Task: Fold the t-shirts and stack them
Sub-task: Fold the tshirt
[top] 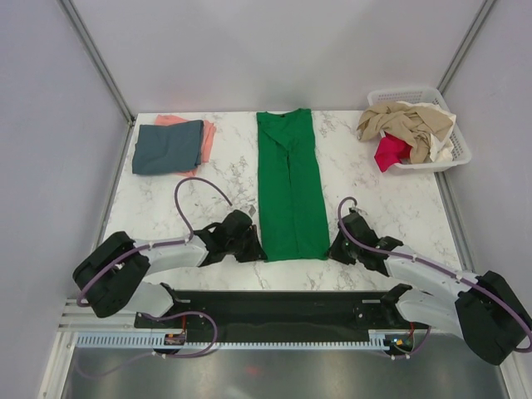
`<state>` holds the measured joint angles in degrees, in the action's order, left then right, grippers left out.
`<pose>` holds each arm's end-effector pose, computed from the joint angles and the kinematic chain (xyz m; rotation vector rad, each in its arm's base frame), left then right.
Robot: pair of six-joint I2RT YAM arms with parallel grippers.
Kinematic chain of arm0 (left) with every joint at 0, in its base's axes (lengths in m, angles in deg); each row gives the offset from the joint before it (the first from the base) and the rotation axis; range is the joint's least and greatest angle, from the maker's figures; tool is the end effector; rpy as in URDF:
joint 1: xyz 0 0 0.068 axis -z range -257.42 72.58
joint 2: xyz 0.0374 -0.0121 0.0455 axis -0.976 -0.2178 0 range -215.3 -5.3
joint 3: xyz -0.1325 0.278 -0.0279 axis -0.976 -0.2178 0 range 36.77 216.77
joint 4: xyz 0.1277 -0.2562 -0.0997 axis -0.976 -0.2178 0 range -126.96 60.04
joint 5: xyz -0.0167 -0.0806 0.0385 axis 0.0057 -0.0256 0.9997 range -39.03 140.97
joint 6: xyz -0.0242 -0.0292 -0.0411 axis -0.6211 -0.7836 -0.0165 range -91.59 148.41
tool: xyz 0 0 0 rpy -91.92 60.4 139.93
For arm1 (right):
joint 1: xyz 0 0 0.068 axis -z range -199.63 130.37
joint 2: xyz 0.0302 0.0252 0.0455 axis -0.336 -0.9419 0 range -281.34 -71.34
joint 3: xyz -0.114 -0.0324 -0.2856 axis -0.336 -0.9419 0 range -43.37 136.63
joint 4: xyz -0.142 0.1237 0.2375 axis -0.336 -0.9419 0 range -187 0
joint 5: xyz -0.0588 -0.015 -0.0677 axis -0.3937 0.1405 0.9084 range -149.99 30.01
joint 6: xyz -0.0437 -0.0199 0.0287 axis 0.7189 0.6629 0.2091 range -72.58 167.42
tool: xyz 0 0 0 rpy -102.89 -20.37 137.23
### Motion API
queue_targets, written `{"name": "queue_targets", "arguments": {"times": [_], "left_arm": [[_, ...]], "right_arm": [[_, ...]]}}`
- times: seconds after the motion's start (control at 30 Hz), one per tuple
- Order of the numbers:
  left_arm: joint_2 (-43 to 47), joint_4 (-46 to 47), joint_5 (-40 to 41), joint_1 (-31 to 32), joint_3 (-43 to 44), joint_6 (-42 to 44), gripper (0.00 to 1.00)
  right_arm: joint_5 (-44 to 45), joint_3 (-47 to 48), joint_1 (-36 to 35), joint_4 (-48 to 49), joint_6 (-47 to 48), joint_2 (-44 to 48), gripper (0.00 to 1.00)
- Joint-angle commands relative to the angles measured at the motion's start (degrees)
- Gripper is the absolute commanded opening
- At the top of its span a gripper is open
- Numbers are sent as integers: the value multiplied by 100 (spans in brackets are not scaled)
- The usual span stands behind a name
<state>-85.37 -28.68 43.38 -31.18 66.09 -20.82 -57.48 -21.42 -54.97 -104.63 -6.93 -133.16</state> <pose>0.1833 -0.1986 0.1393 -0.0044 2.6365 -0.8379 0.1668 0.1162 0.1483 0.4506 2.5795 0.5506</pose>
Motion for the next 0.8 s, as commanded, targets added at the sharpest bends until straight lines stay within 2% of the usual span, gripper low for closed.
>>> {"name": "queue_targets", "arguments": {"times": [0.0, 0.27, 0.37, 0.47, 0.57, 0.77], "left_arm": [[412, -460, 389, 341, 38, 37, 2], [1756, -1647, 944, 1457, 91, -543, 2], [2222, -2104, 1066, 1476, 188, -640, 2], [2408, -2640, 1383, 1406, 678, -430, 2], [2251, -2949, 1402, 941, 1135, 70, 2], [1619, -2765, 409, -570, 1908, 853, 2]], "right_arm": [[153, -34, -131, -486, -50, 311, 0], [602, 370, -1019, -1717, -672, 1329, 0], [777, 616, -1160, -2017, -753, 1524, 0], [1110, 1395, -1160, -2219, -586, 1253, 0], [1542, 2223, -1143, -2316, -270, 603, 0], [1640, 3700, -634, -2150, 520, -865, 0]]}}
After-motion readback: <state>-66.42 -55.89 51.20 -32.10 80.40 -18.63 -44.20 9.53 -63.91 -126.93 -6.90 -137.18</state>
